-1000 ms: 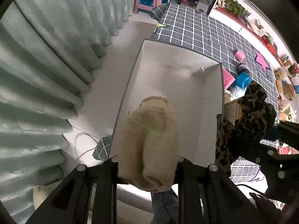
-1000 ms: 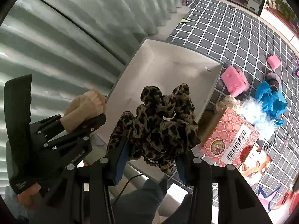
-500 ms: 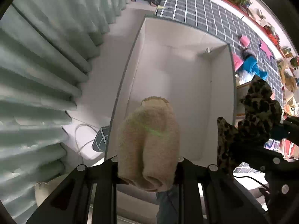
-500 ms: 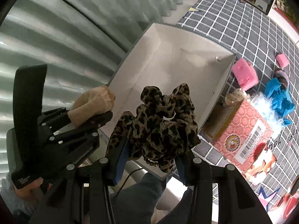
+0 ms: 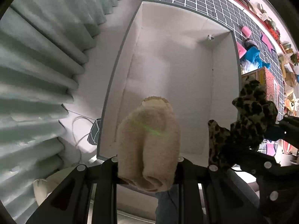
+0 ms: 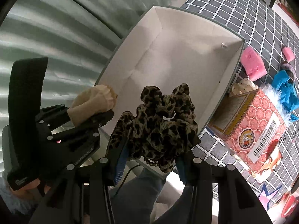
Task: Organize soft objects
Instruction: 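Lower both tools into the white box and open them to drop the items, then return both tools to the pile on the mat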
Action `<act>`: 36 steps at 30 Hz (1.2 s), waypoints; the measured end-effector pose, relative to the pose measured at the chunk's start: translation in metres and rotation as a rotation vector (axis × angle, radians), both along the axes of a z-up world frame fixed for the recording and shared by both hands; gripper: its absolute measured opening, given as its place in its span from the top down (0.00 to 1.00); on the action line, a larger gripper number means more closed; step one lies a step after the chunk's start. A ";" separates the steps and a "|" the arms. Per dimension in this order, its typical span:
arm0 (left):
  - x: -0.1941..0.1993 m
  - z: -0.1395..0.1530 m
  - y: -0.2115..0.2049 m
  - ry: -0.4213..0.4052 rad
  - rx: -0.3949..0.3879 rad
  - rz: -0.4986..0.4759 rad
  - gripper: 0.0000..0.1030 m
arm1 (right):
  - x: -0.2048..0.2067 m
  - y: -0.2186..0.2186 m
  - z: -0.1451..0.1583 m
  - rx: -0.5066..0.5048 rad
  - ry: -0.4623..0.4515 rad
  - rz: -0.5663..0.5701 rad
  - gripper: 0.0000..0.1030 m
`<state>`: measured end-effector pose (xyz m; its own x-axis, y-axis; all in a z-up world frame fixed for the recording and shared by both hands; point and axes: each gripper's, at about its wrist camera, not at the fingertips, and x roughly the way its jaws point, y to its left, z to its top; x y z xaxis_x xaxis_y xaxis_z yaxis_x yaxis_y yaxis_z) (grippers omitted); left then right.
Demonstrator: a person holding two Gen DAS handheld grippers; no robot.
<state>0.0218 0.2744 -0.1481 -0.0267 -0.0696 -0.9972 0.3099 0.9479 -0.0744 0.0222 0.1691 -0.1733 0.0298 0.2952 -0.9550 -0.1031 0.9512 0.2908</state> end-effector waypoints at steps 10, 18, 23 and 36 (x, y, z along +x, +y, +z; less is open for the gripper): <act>-0.001 -0.004 -0.007 0.007 0.008 -0.018 0.74 | 0.006 0.005 -0.008 -0.006 0.013 0.008 0.54; 0.002 0.001 0.005 -0.035 0.015 0.032 0.29 | 0.009 0.001 -0.006 -0.018 -0.015 -0.004 0.26; 0.006 0.010 0.015 -0.073 -0.008 0.080 0.17 | 0.010 -0.005 0.006 0.017 -0.050 -0.023 0.16; 0.035 0.052 -0.012 -0.133 -0.131 0.080 0.00 | 0.004 -0.058 0.076 0.063 -0.198 -0.203 0.01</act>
<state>0.0565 0.2622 -0.0957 0.1157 -0.1959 -0.9738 0.2494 0.9547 -0.1624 0.0265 0.1116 -0.0973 0.2779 0.3226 -0.9048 0.0266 0.9390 0.3429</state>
